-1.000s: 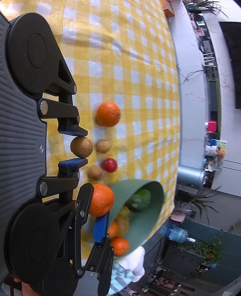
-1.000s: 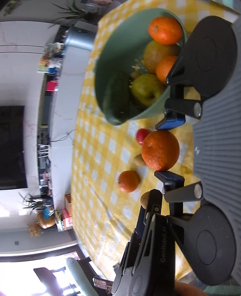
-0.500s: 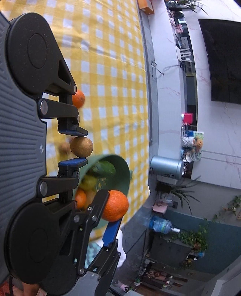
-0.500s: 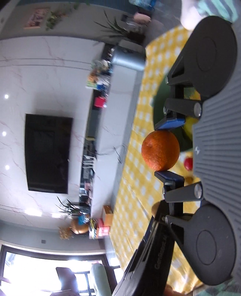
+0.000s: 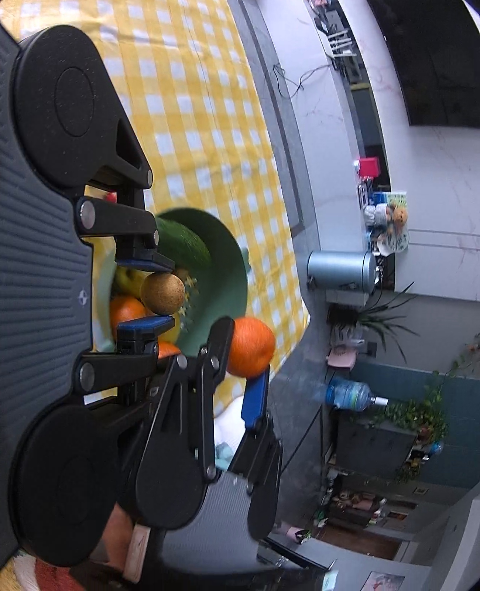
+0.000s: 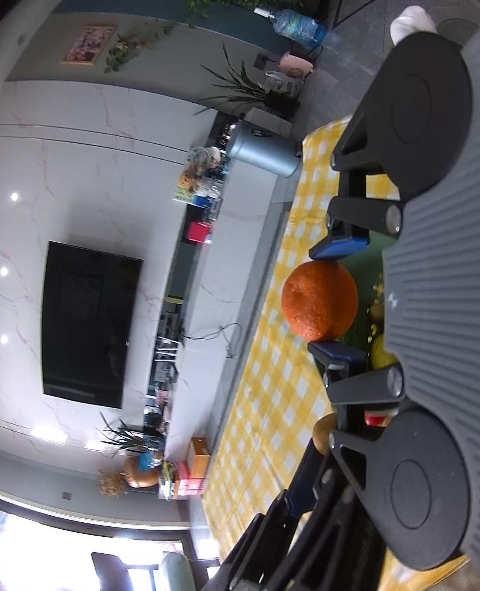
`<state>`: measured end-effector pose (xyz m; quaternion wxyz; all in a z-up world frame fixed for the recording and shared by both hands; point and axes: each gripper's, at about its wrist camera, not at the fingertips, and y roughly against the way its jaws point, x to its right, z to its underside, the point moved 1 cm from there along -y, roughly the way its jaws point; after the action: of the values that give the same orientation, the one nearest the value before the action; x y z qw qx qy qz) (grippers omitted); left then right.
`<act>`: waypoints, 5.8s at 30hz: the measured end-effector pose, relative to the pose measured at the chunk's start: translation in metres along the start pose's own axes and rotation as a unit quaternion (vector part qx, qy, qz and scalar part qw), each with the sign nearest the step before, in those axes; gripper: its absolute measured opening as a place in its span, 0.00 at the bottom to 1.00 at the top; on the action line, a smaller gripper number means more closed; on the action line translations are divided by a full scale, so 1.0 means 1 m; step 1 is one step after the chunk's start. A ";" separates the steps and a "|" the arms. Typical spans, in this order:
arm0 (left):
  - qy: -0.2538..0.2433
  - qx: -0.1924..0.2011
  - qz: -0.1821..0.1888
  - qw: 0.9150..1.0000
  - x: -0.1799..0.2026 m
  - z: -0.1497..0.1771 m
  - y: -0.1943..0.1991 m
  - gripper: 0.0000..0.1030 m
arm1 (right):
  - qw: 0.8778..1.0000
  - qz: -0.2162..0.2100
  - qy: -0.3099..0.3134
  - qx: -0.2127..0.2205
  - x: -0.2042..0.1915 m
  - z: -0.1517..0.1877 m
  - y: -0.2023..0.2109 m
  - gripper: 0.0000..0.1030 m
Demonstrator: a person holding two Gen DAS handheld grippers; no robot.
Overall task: Organize fruits
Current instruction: 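Carry the kiwi and orange over the colander with both grippers, then open both grippers to drop the kiwi and orange into the colander, then withdraw both grippers toward the tomato, orange and kiwis left on the cloth, then grasp the orange with the left gripper while the right gripper grasps a brown kiwi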
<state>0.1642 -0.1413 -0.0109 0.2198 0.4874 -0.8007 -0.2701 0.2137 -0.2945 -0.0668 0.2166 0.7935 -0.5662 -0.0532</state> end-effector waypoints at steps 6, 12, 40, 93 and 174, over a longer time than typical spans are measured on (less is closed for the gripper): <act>-0.020 -0.023 0.005 1.000 0.008 -0.004 -0.029 0.27 | 0.999 -0.007 0.027 -0.043 0.013 0.007 -0.025 0.43; -0.020 -0.048 0.011 0.999 0.006 0.004 -0.050 0.27 | 0.995 -0.011 0.015 -0.094 0.022 0.024 -0.048 0.43; -0.020 -0.081 0.011 0.996 0.000 0.021 -0.075 0.28 | 0.988 -0.010 0.022 -0.154 0.016 0.038 -0.081 0.44; 0.043 -0.001 -0.128 0.991 -0.082 0.026 0.044 0.58 | 0.995 -0.046 -0.083 0.030 -0.063 -0.016 -0.002 0.71; 0.056 0.008 -0.083 0.995 -0.156 0.106 -0.038 0.49 | 0.981 0.022 0.108 -0.161 -0.171 0.061 -0.108 0.23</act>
<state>0.1909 0.0080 -0.1298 0.2369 0.5685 -0.7461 -0.2530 0.2275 -0.1252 -0.1932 0.4029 0.7366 -0.5406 -0.0530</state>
